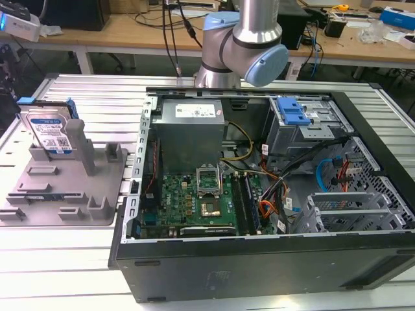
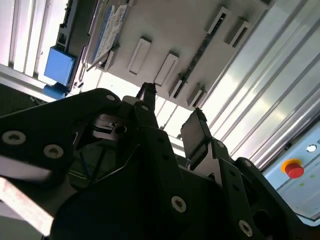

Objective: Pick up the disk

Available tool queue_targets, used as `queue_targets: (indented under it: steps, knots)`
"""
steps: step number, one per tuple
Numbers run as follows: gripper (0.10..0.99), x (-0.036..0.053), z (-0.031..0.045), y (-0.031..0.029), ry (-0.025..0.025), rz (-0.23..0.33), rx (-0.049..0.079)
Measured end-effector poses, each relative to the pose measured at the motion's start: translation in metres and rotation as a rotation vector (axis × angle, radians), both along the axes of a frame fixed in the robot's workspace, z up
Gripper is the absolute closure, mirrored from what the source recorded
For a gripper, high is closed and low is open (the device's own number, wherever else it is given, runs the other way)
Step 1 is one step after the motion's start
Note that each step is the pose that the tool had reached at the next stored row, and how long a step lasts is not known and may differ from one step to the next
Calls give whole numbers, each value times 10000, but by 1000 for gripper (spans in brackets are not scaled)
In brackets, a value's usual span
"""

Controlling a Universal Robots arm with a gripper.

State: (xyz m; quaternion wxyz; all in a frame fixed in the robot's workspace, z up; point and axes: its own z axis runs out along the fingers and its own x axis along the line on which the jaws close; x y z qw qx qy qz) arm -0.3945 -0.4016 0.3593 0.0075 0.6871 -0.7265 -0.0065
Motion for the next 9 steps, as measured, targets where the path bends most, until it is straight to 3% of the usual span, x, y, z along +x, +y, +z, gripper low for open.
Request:
queue_targets:
  steps: [4,9]
  knots:
    - [604,0,-1,18,-2,-1,-3]
    - [604,0,-8,273,1,60,-5]
